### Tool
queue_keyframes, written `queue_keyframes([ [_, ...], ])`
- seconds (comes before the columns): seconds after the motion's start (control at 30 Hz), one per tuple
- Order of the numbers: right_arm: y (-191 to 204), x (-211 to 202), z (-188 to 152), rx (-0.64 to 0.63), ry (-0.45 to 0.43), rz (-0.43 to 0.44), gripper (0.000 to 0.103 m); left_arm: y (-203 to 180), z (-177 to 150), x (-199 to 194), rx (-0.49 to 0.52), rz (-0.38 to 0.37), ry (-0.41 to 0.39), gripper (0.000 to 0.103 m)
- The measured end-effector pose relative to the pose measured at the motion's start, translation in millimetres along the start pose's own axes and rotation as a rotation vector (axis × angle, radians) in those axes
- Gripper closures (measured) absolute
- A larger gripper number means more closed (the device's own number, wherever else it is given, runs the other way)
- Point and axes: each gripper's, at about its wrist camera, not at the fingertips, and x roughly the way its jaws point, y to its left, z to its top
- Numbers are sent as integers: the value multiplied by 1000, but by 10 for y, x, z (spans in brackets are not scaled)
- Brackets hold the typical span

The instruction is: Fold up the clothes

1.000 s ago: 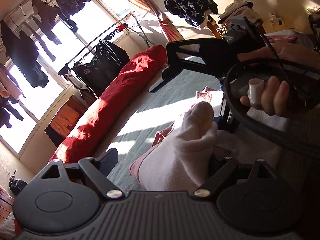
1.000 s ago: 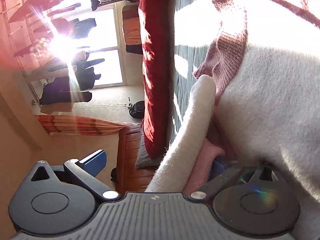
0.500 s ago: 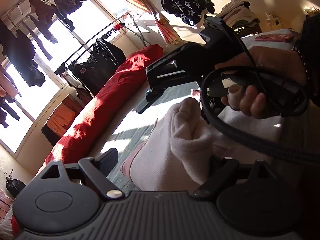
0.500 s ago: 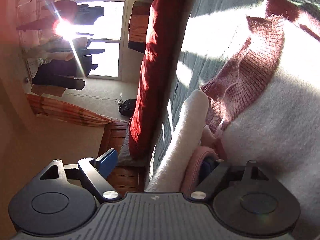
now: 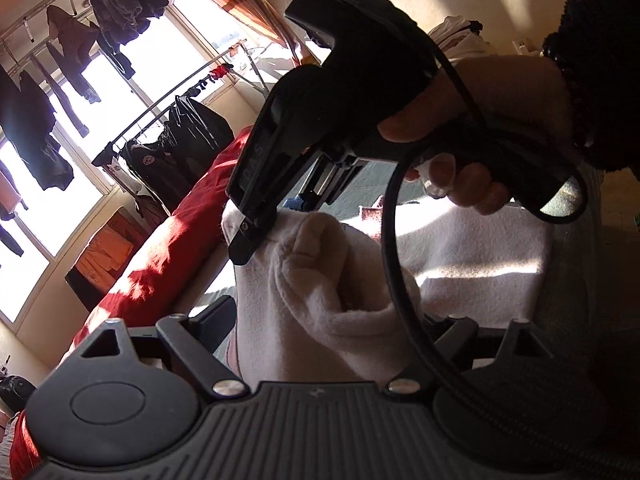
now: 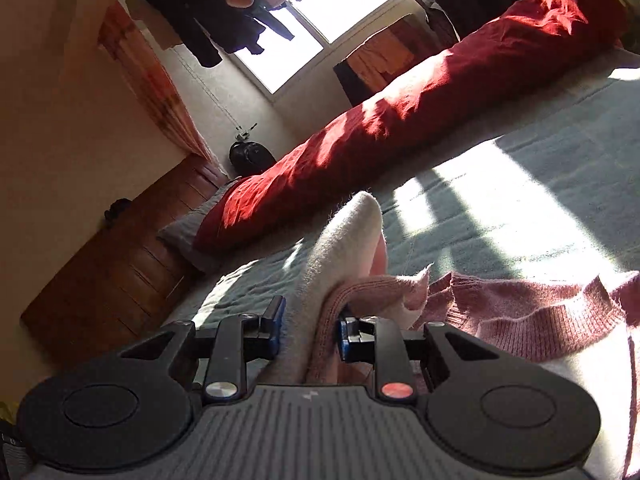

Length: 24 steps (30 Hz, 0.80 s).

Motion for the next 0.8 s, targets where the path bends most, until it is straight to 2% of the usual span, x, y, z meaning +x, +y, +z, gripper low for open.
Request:
queue_keyframes([
  [0.1, -140, -1, -50, -11, 53, -60, 74, -78, 38, 45, 23, -53, 3, 14],
  [0.2, -543, -30, -226, 109, 103, -93, 73, -181, 39, 54, 67, -116, 14, 14],
  [0.27, -800, -57, -370, 213, 126, -83, 68, -232, 15, 47, 81, -168, 24, 14],
  [0.37, -1051, -96, -576, 358, 119, -23, 61, -205, -27, 21, 49, -223, 34, 14],
  [0.47, -1187, -101, -653, 492, 63, 76, 40, -95, -64, -2, -25, -250, 47, 14],
  [0.53, -1227, -35, -631, 548, 50, 109, 33, -19, -83, -22, -83, -256, 52, 14],
  [0.63, -1244, 104, -564, 571, 44, 94, 33, 90, -105, -49, -148, -250, 53, 14],
  [0.73, -1192, 176, -488, 532, 29, 62, 35, 150, -123, -78, -184, -246, 54, 14],
  [0.77, -1145, 173, -455, 491, 24, 33, 42, 169, -133, -86, -195, -245, 54, 14],
  [0.8, -1093, 162, -422, 441, 22, 5, 55, 183, -149, -91, -203, -244, 57, 14],
])
